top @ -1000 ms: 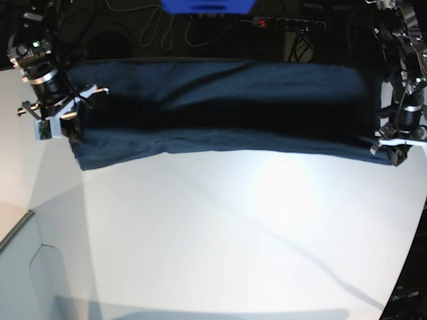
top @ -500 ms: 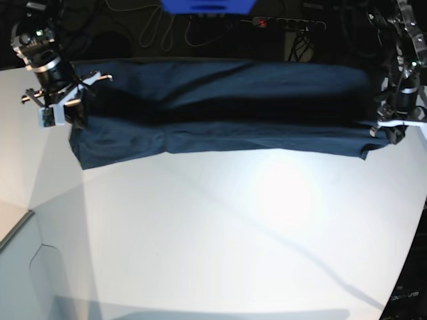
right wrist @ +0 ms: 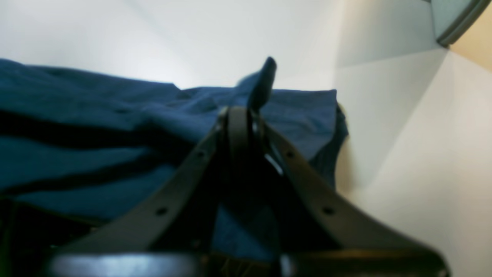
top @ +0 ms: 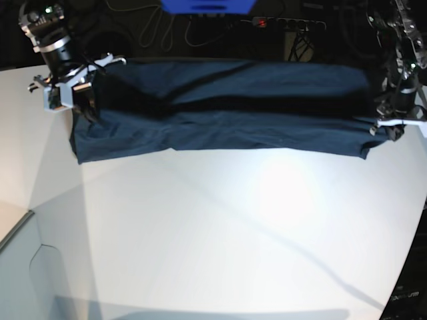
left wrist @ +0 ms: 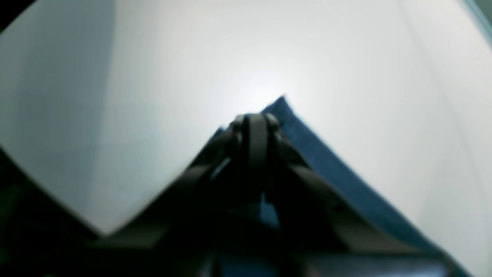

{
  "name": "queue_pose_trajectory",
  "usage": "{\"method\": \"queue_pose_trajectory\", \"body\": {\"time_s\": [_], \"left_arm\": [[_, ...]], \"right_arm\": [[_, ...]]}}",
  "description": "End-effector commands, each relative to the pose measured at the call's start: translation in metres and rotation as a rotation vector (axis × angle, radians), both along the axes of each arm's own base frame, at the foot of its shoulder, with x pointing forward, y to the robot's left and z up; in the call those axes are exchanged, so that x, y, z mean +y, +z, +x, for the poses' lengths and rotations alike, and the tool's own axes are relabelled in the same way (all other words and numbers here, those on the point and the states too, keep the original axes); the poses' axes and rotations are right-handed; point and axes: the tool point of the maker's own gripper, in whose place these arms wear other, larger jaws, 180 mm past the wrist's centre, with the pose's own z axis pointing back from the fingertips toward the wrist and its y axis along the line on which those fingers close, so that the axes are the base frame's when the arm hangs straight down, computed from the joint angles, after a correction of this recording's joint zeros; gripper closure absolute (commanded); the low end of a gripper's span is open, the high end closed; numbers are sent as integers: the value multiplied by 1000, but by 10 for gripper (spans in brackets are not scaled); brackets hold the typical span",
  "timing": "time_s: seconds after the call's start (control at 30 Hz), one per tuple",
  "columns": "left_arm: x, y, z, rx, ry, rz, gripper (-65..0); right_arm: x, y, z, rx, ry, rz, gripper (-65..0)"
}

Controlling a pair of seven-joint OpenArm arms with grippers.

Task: Layout the t-shirt on the table in an organized manner, then fold the t-shirt properly
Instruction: 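Hold the strip ends with both grippers and tug them apart to straighten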

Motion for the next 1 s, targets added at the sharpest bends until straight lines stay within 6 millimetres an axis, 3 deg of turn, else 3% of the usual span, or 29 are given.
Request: {"method": "queue_pose_trajectory", "body": {"time_s": [0.0, 0.37, 0.43, 0.6, 0.97], "left_arm": [[6, 14, 6, -41, 0, 32, -1], [5, 11, 5, -38, 4, 24, -1], [7, -2, -2, -4, 15, 10, -1], [11, -25, -13, 54, 35, -15, -1], [10, -31, -18, 75, 35, -18, -1]], "right_arm": [[4, 9, 0, -35, 20, 16, 0], [1, -31, -3, 45, -6, 72, 0], [-3, -37, 2, 53, -4, 72, 0], [-14, -75, 0, 141, -9, 93, 0], [-35, -117, -1, 239, -29, 109, 0]]}}
